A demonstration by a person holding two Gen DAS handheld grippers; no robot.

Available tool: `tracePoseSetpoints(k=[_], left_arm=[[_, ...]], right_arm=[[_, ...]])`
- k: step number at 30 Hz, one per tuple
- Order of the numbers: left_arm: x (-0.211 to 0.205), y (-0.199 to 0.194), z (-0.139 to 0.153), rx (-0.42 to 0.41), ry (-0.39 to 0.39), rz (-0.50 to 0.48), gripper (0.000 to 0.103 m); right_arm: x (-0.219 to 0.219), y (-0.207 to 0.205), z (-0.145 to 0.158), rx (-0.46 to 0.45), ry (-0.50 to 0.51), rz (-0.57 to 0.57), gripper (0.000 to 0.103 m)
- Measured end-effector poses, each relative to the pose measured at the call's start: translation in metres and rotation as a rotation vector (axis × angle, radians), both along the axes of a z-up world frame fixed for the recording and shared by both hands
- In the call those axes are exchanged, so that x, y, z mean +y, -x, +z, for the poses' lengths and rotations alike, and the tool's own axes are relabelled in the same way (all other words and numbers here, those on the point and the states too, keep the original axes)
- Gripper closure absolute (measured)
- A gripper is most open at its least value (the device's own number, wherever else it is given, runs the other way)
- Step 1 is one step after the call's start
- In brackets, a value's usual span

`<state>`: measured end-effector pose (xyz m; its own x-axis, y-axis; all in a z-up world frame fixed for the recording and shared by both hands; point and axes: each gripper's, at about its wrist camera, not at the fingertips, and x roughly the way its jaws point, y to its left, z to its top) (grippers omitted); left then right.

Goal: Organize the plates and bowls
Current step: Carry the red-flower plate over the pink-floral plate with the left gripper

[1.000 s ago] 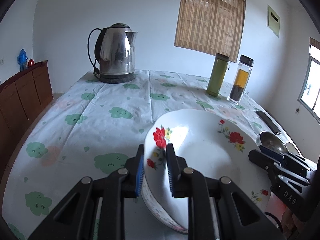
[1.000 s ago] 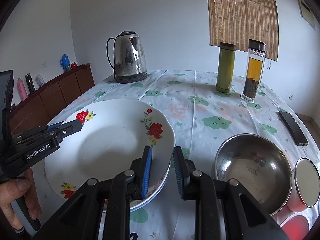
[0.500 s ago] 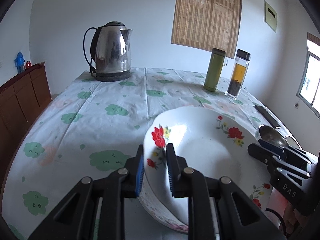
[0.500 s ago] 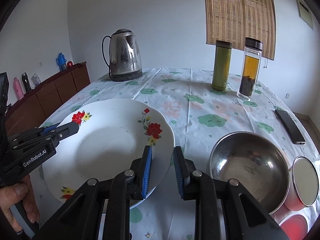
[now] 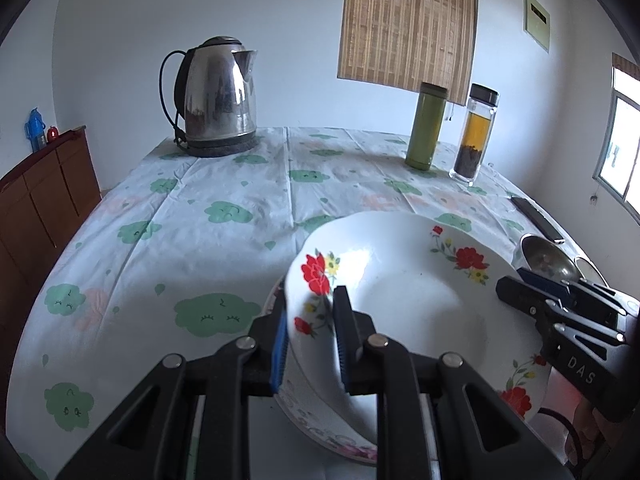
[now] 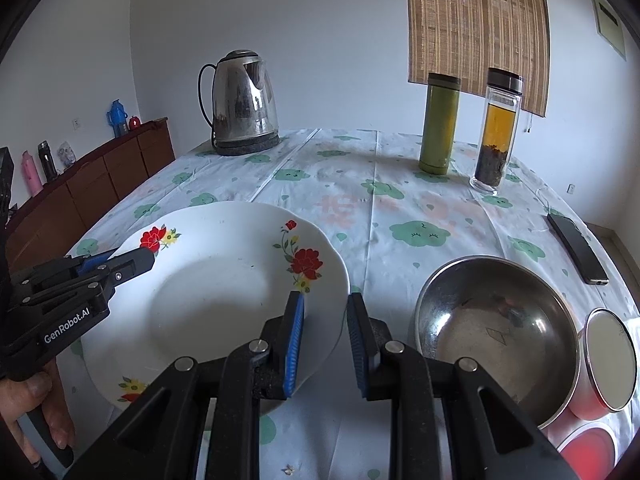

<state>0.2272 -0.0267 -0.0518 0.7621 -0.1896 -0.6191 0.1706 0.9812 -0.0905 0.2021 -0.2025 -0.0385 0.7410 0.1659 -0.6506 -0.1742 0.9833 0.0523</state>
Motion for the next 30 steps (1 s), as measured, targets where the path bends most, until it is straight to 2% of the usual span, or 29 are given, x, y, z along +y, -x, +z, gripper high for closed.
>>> tracePoseSetpoints(k=[30], left_arm=[[0.005,-0.003,-0.013,0.03,-0.023,0.01,0.084]], right_arm=[[0.011,-0.003,-0.014,0.039,0.034,0.016,0.079]])
